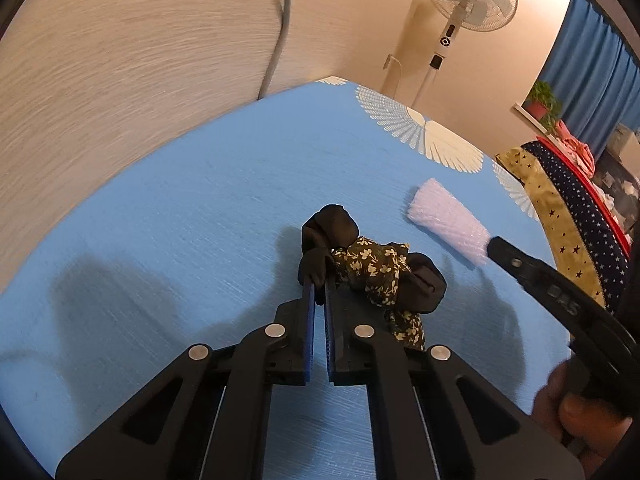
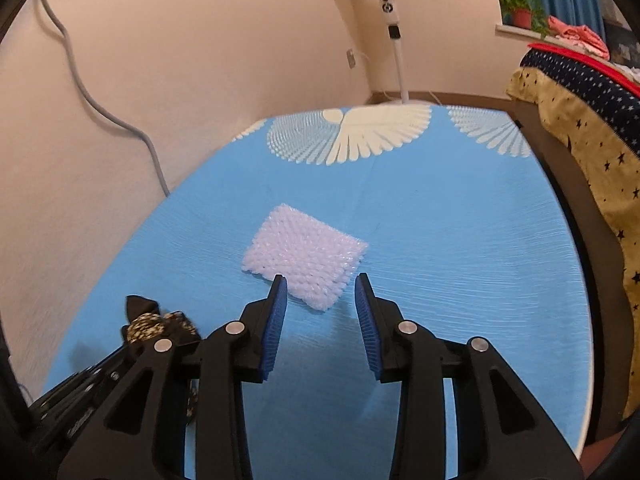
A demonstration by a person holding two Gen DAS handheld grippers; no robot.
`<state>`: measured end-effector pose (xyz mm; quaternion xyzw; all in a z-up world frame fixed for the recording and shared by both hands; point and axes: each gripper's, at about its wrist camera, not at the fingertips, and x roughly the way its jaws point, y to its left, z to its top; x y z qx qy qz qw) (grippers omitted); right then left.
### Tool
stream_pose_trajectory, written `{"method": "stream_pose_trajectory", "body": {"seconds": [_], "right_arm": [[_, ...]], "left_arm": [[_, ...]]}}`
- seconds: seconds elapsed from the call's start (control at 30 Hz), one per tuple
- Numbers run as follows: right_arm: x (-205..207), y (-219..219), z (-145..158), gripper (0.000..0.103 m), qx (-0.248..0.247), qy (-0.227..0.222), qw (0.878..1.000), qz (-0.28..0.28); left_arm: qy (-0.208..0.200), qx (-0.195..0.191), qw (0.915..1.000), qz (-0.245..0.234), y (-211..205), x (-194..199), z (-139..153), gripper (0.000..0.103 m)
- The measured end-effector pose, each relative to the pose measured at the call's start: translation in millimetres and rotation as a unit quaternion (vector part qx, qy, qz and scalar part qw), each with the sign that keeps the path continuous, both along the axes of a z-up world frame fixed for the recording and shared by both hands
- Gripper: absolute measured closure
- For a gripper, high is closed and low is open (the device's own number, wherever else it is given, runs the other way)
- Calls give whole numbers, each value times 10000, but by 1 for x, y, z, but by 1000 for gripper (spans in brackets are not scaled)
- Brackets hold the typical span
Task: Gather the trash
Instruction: 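Grasp the black patterned scrunchie with the left tool while the right tool grasps the bubble wrap, then lift the scrunchie and bubble wrap and carry them over the pink bin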
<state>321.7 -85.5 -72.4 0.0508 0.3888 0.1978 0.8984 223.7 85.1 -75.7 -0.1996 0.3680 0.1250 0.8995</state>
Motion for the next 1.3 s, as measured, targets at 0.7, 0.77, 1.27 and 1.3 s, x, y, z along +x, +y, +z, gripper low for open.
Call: {"method": "stream_pose_trajectory", "body": {"seconds": [0.7, 0.77, 1.27, 1.3], "right_arm": [[-32, -18, 17, 98, -23, -30, 10000, -74], [-45, -27, 26, 98, -66, -129, 9998, -145], [-142, -73, 78, 98, -347, -521, 9959, -659], [-150, -77, 82, 98, -361, -560, 9953, -708]], "left_arm": [[-52, 168, 9997, -141, -9, -4, 1, 99], [-78, 138, 9997, -201, -11, -5, 3, 99], [-412, 408, 9947, -852, -43, -43, 40, 100], [-437, 426, 9941, -902, -46, -46, 43, 100]]}}
